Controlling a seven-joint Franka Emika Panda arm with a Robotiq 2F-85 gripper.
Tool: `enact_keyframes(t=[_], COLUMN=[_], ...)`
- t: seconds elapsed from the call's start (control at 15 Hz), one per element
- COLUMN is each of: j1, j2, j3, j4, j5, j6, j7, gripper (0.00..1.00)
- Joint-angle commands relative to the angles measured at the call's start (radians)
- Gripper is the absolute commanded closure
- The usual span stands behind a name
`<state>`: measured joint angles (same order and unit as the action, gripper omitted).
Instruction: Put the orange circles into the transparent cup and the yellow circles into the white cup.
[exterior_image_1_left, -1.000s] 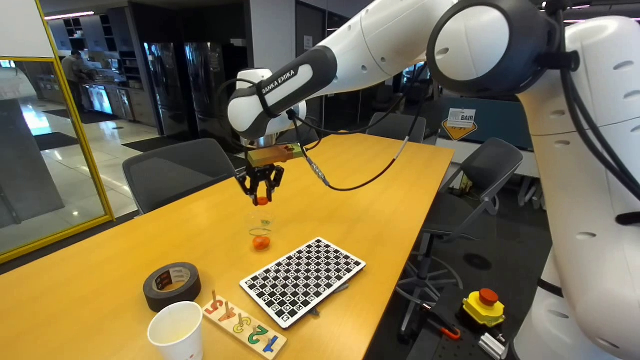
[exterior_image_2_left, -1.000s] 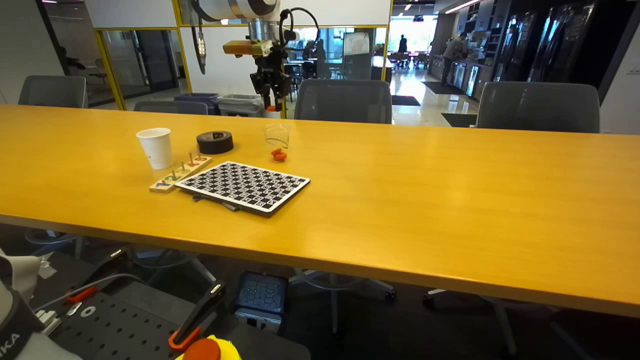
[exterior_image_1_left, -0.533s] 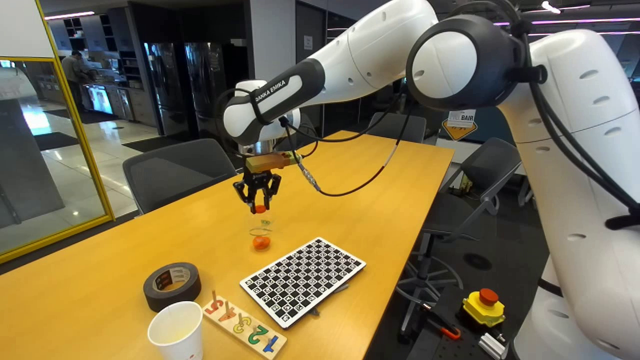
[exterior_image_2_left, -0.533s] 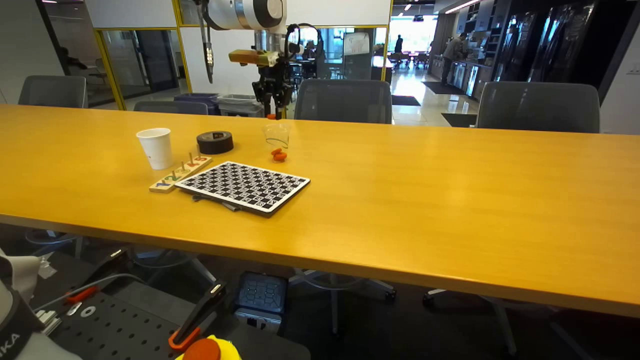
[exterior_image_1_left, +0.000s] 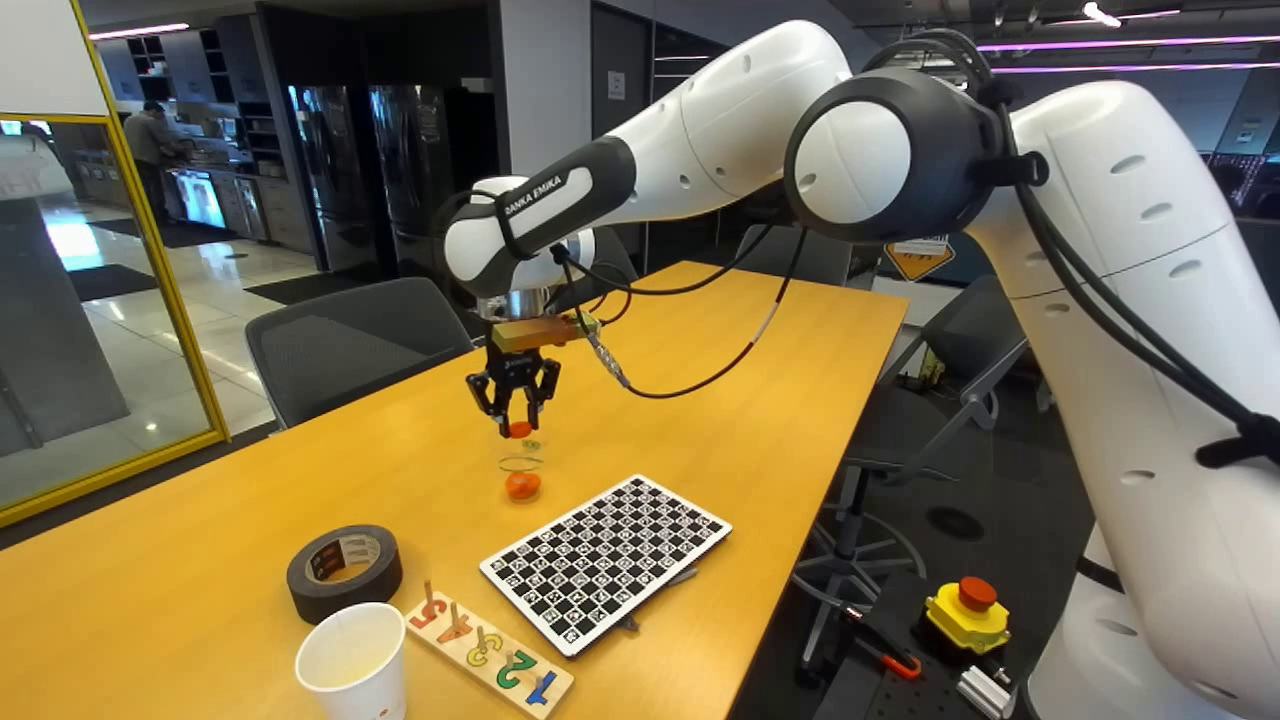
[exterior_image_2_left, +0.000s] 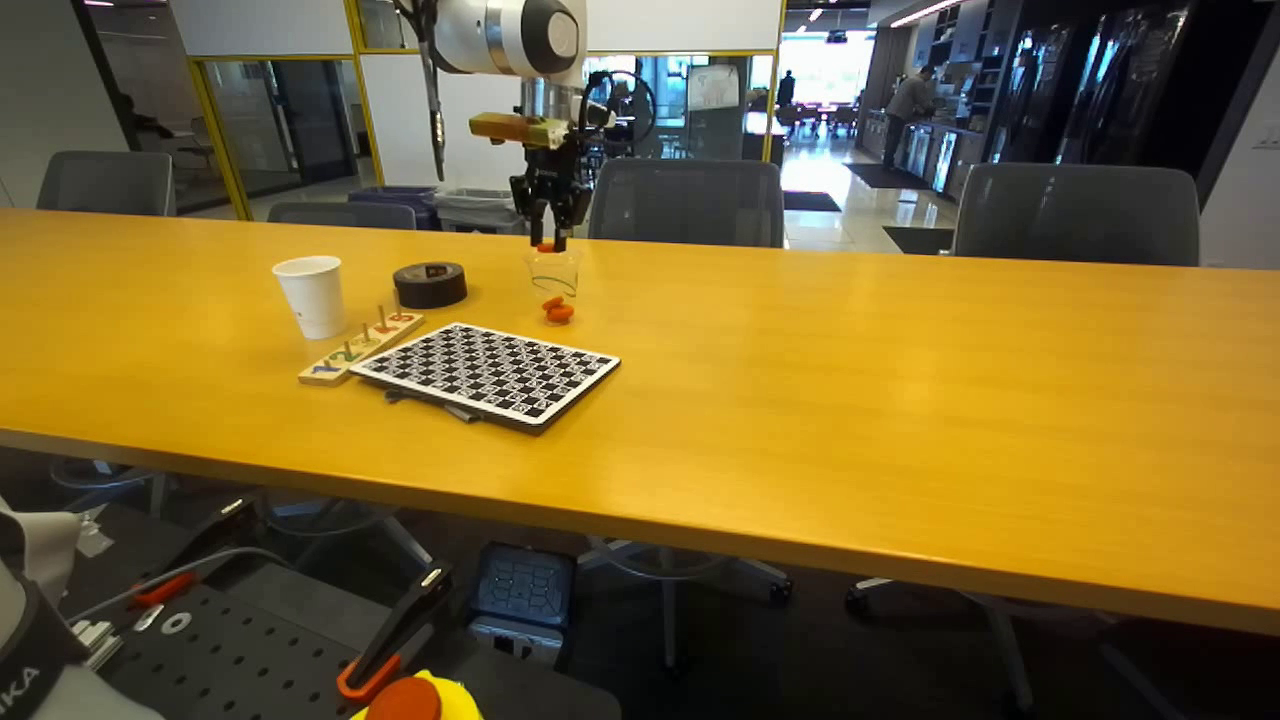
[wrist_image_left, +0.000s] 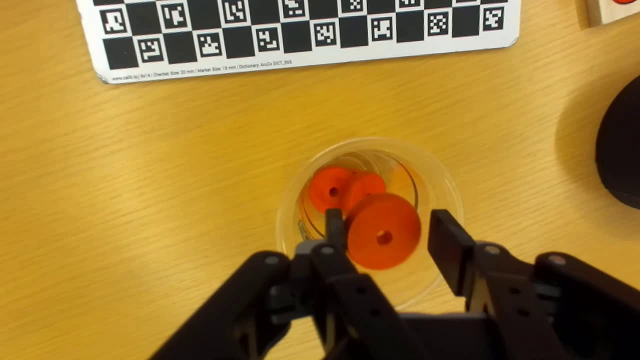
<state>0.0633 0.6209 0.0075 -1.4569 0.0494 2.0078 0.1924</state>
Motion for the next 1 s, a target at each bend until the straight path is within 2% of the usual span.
enact_keyframes(t=[0.0,0.13,0.2,0.53,0.93], j1=[-0.017,-0.017,-0.019,-0.022,-0.038], j2=[0.032,0.03,0.018,-0.101,-0.357], j3=[0.012,0.01,0.009,-0.005,-0.016], j4=[0.071,0.071,0.063,-0.024,-0.212], j5=[0.03,0.027,0.02,-0.032,-0.092], j6=[-0.046,-0.047,-0.052,-0.075,-0.153], j7=[-0.026,-0.026,-0.038,-0.115,-0.18], gripper=[0.19,0.03,0.0,0.0,0.0])
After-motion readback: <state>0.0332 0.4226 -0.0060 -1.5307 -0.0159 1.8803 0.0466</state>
